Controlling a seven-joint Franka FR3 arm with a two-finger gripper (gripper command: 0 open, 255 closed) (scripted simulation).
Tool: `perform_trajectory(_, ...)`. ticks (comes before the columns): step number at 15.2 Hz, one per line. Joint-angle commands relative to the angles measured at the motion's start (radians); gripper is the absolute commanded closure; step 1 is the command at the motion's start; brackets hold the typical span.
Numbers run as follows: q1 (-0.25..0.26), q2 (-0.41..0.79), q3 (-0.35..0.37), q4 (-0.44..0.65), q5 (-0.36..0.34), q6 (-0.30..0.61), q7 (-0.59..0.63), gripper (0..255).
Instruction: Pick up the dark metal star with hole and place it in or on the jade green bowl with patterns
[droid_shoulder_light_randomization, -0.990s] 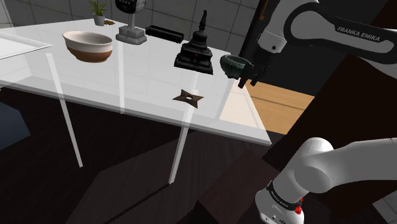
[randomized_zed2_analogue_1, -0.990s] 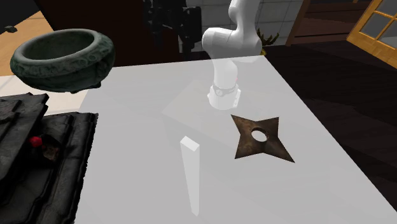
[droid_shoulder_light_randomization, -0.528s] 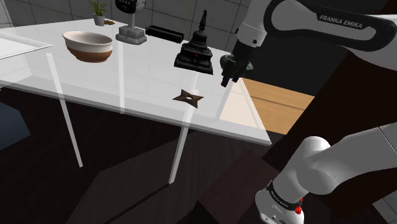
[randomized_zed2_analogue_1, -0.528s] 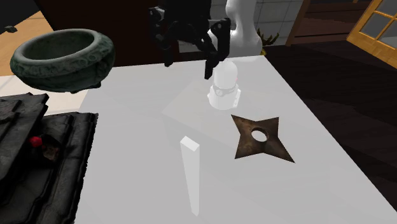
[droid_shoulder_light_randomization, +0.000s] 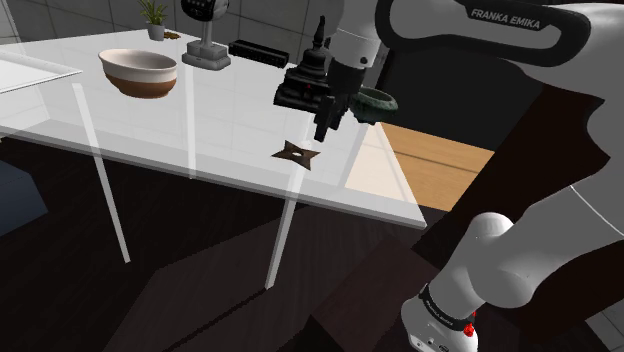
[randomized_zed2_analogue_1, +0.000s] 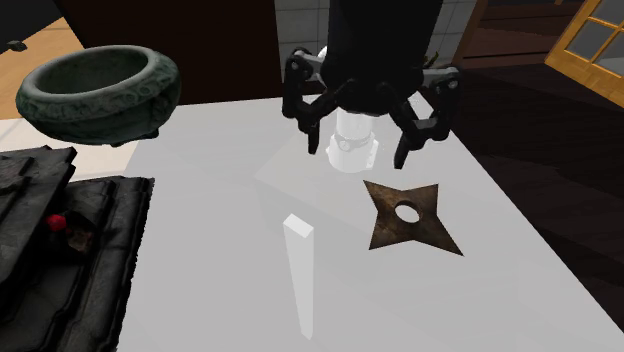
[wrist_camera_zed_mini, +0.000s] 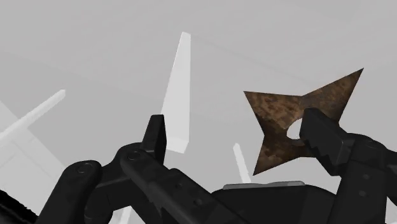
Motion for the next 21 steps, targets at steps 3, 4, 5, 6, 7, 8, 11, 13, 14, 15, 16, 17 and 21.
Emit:
perform_trajectory(3,0.043,0.105,0.047,0.11,0.003,-0.024,-0.029,0)
perform_trajectory(4,0.054,0.13,0.06,0.136,0.003,-0.03,-0.035,0)
perform_trajectory(5,0.062,0.147,0.069,0.154,0.003,-0.035,-0.039,0)
perform_trajectory(6,0.062,0.145,0.069,0.138,0.003,-0.021,-0.039,0)
perform_trajectory(7,0.063,0.142,0.069,0.122,0.004,-0.007,-0.039,0)
perform_trajectory(8,0.063,0.14,0.069,0.106,0.004,0.007,-0.04,0)
perform_trajectory(11,0.063,0.136,0.069,0.062,0.005,0.047,-0.04,0)
perform_trajectory(13,0.063,0.135,0.069,0.039,0.005,0.068,-0.041,0)
perform_trajectory(14,0.063,0.135,0.069,0.039,0.005,0.068,-0.041,0)
perform_trajectory(15,0.063,0.135,0.069,0.039,0.005,0.068,-0.041,0)
perform_trajectory(16,0.063,0.135,0.069,0.039,0.005,0.068,-0.041,0)
perform_trajectory(17,0.063,0.135,0.069,0.039,0.005,0.068,-0.041,0)
perform_trajectory(21,0.063,0.135,0.069,0.039,0.005,0.068,-0.041,255)
